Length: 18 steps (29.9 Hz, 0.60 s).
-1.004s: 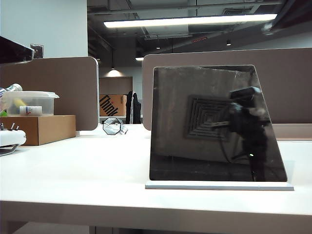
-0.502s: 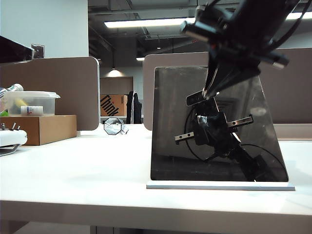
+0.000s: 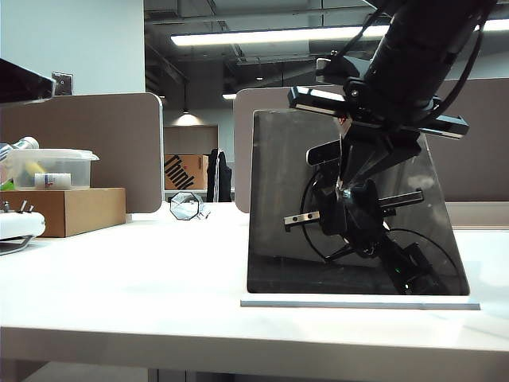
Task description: Push the center of the mirror on the table forward to move it for a short distance.
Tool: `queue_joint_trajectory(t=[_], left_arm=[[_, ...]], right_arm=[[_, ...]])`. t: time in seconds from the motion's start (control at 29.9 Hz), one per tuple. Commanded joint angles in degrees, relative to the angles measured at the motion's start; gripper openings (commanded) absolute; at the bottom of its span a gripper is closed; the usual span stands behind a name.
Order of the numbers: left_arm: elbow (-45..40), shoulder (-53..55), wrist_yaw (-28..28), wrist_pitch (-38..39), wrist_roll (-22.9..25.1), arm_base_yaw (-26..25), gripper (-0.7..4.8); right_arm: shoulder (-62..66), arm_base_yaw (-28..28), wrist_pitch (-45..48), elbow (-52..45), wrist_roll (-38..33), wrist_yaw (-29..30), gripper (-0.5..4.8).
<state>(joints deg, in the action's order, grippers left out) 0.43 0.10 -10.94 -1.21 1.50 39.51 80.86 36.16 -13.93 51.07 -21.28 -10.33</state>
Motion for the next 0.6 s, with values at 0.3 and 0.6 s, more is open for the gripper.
queue_joint_trajectory(t=[0.3, 0.6], left_arm=[[0.0, 0.1, -0.9, -0.5, 0.0, -3.1, -0.05], [0.0, 0.1, -0.5, -0.5, 0.0, -7.3, -0.05]], right_arm=[[5.1, -0.5, 8.1, 0.5, 0.0, -3.1, -0.1], [9.5, -4.4, 13.1, 2.2, 2.1, -2.8, -0.1]])
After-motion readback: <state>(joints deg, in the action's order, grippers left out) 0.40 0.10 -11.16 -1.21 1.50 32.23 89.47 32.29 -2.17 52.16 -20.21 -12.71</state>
